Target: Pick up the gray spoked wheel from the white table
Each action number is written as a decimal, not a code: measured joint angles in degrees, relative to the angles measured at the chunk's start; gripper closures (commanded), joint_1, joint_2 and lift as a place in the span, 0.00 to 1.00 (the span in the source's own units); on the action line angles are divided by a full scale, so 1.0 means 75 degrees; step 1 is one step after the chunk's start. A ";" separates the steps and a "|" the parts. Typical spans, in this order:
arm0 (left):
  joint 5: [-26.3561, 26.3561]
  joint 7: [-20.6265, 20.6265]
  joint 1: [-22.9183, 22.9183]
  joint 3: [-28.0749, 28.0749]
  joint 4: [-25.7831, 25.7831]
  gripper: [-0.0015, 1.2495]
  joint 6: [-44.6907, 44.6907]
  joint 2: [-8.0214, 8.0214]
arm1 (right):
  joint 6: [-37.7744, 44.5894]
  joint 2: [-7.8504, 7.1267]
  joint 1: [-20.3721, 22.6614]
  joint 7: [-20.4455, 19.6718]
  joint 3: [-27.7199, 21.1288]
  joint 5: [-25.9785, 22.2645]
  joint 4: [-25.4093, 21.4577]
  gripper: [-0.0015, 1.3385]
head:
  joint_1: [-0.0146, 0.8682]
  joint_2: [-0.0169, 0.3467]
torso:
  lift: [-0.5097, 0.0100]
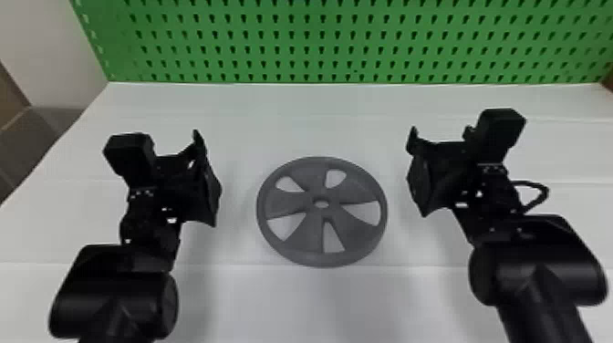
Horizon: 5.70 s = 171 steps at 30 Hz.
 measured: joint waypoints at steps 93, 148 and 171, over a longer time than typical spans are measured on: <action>-0.0248 0.0000 -0.0196 -0.0171 0.0000 0.30 0.0171 0.0137 | 1.0450 -0.0348 -0.4909 0.0000 0.0662 -0.0611 0.2462 0.11 | 0.90 0.20 | 0.79; -0.0436 0.0077 -0.0420 -0.0494 0.0011 0.30 0.0387 0.0515 | 1.0450 0.0410 -0.4692 0.0000 0.1341 -0.0967 0.3623 0.11 | 0.90 0.20 | 0.79; -0.0429 0.0147 -0.0438 -0.0569 0.0007 0.30 0.0386 0.0556 | 1.0450 0.0410 -0.4693 0.0000 0.0855 -0.0714 0.3817 0.11 | 0.90 0.20 | 0.79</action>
